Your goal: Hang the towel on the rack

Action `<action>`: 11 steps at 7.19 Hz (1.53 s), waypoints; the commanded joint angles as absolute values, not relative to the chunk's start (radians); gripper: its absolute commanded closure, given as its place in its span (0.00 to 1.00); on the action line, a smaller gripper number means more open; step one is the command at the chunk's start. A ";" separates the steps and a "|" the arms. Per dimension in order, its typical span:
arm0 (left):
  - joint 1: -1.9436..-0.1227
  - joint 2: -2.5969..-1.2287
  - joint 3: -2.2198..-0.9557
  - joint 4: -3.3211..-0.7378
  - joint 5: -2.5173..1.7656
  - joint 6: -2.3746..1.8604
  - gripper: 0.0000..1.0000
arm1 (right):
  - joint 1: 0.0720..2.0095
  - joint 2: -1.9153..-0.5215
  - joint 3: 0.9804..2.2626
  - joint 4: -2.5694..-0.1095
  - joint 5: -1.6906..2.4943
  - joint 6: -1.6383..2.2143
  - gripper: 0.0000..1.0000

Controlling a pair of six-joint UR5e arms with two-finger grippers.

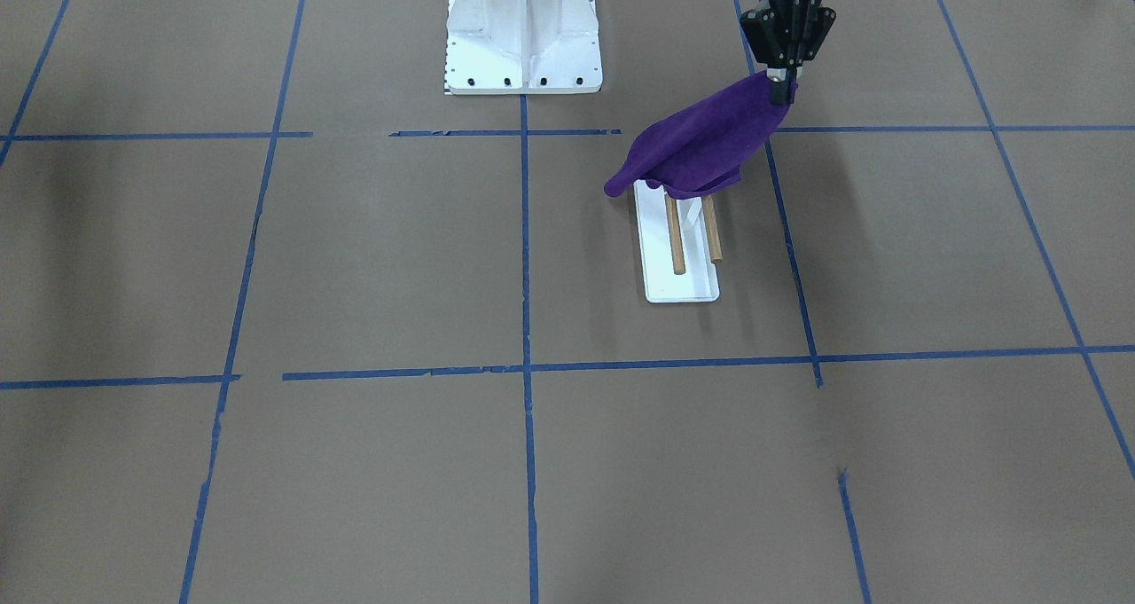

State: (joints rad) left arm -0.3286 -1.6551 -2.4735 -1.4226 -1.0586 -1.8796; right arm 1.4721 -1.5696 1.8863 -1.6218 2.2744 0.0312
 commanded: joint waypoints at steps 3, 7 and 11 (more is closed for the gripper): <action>-0.368 -1.626 -2.211 -1.454 -1.019 -1.871 1.00 | 1.511 -1.566 1.865 -1.623 2.296 0.012 0.00; -0.373 -1.606 -2.224 -1.532 -1.028 -1.720 0.00 | 1.519 -1.591 1.873 -1.621 2.289 0.023 0.00; -0.519 -1.652 -2.312 -1.574 -1.338 -1.345 0.00 | 1.519 -1.635 1.845 -1.615 2.290 0.012 0.00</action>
